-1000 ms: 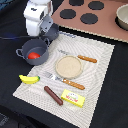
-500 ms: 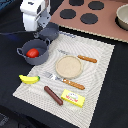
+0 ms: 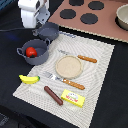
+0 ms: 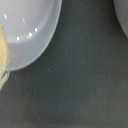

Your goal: Interact with the objects in diverse but meaningful ways.

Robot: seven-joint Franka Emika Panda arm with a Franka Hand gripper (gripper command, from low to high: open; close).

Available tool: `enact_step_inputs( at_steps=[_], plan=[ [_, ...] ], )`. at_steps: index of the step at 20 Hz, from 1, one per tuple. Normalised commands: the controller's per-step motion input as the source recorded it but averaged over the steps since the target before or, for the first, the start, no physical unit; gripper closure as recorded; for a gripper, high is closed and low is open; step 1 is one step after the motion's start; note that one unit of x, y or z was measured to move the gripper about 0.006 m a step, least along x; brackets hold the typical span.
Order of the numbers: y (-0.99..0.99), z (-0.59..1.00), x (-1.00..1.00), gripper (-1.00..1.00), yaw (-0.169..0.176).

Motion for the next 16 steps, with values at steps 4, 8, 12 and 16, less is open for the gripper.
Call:
enact_step_inputs(
  at_steps=[4,8,12,16],
  plan=[
    [-0.54,0.52,0.0,-1.0,0.0],
    [-0.64,0.28,0.13,-1.0,0.047],
    [-0.82,0.18,0.25,-1.0,0.091],
    [-0.81,0.16,0.29,-1.0,0.11]
  ],
)
